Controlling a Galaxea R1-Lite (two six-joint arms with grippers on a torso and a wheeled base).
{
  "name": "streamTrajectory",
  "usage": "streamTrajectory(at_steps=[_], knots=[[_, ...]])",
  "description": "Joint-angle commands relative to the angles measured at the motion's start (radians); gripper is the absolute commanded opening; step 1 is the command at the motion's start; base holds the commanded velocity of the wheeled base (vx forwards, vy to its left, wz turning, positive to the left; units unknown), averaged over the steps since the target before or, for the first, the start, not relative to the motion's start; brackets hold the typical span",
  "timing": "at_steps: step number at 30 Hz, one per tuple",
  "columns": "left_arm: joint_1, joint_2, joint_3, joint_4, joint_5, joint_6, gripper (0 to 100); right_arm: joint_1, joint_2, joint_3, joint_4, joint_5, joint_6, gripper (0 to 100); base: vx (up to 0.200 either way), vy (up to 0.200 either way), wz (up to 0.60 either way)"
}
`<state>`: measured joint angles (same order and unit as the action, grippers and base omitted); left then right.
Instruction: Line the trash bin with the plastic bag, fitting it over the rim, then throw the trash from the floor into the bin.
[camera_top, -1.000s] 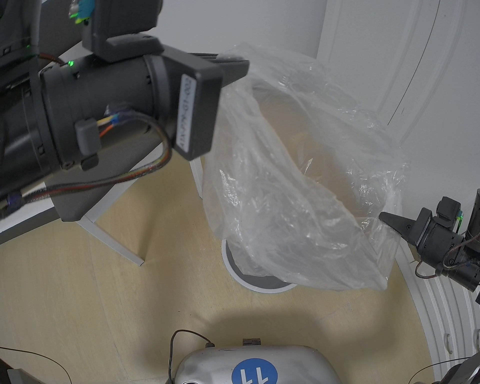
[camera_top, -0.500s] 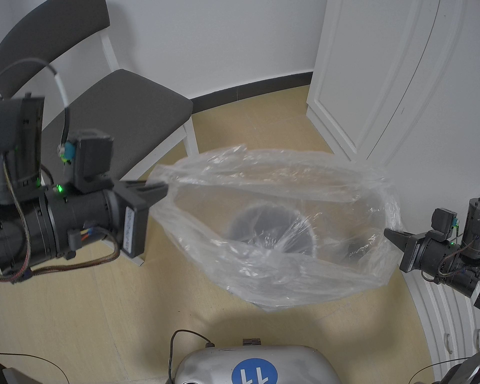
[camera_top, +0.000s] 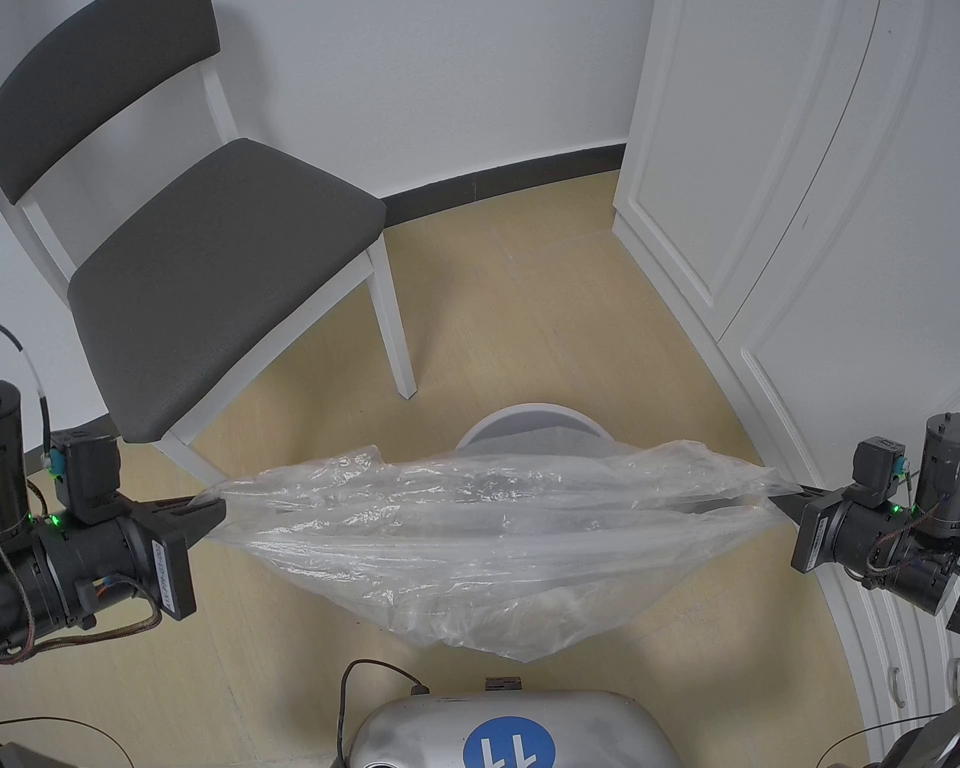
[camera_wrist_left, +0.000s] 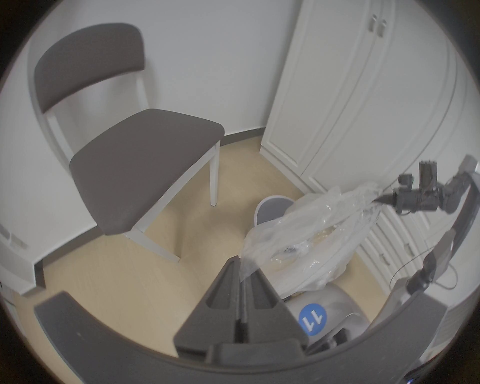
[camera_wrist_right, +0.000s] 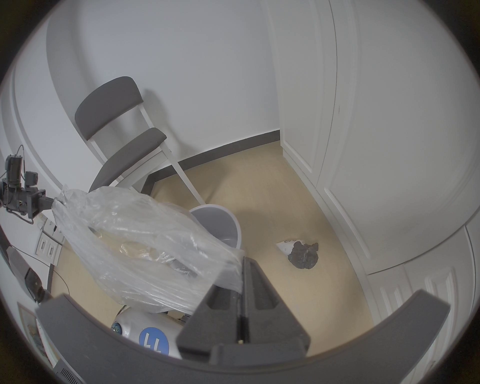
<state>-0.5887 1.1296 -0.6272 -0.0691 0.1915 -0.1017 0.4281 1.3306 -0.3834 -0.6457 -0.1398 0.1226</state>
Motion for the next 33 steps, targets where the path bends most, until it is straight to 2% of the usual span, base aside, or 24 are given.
streamTrajectory(at_steps=[1, 4, 9, 12, 20, 21, 23, 28, 33], knots=[[0.009, -0.044, 0.017, -0.018, -0.033, -0.078, 0, 0.017, -0.007, 0.006, 0.001, -0.009, 0.005, 0, 0.000, 0.000, 0.00], [0.027, -0.037, 0.015, -0.055, -0.069, -0.098, 0, 0.017, -0.005, 0.005, 0.001, -0.009, 0.005, 0, 0.000, 0.000, 0.00], [0.125, -0.039, 0.070, -0.155, -0.150, -0.161, 0, 0.015, -0.004, 0.003, 0.001, -0.009, 0.005, 0, 0.000, 0.000, 0.00], [0.136, -0.042, 0.095, -0.193, -0.202, -0.204, 0, 0.014, -0.010, 0.005, 0.001, -0.004, 0.005, 0, 0.000, 0.000, 0.00], [0.132, -0.050, 0.123, -0.265, -0.210, -0.187, 0, 0.023, -0.008, 0.090, -0.014, -0.004, 0.055, 0, 0.000, 0.000, 0.00], [0.132, -0.056, 0.133, -0.268, -0.214, -0.168, 0, 0.011, -0.031, 0.116, -0.032, 0.002, 0.166, 0, 0.000, 0.000, 0.00], [0.132, -0.047, 0.133, -0.271, -0.213, -0.168, 0, 0.011, -0.053, 0.118, -0.032, 0.002, 0.200, 0, 0.000, 0.000, 0.00], [0.132, -0.022, 0.144, -0.271, -0.210, -0.164, 0, 0.006, -0.097, 0.124, -0.022, -0.006, 0.204, 0, 0.000, 0.000, 0.00], [0.138, -0.036, 0.156, -0.271, -0.208, -0.159, 0, -0.043, -0.111, 0.158, -0.022, 0.002, 0.200, 0, 0.000, 0.000, 0.00]])
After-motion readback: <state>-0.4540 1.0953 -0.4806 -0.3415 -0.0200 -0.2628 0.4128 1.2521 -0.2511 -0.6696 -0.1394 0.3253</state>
